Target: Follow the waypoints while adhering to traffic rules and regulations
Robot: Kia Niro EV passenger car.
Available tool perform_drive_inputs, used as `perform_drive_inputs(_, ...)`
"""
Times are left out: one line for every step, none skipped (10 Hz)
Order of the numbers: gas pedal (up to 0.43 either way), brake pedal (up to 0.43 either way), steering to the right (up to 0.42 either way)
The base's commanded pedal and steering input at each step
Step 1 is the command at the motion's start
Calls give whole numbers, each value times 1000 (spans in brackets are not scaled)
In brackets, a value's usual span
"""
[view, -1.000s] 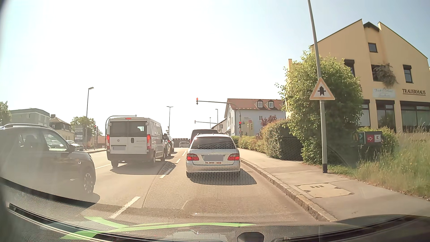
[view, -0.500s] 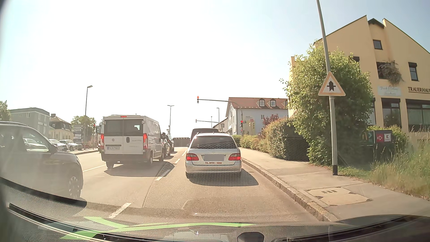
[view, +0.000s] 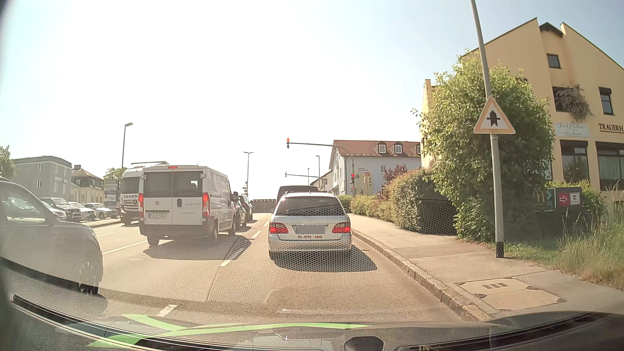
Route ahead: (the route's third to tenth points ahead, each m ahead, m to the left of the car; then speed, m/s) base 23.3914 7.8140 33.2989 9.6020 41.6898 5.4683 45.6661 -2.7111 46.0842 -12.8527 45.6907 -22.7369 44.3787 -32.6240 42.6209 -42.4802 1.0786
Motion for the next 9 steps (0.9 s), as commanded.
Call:
perform_drive_inputs(110,0,-31)
perform_drive_inputs(118,0,-31)
perform_drive_inputs(118,0,-31)
perform_drive_inputs(118,0,-31)
perform_drive_inputs(138,0,-31)
perform_drive_inputs(138,0,-31)
perform_drive_inputs(150,0,-31)
perform_drive_inputs(150,0,-31)
perform_drive_inputs(150,0,-31)
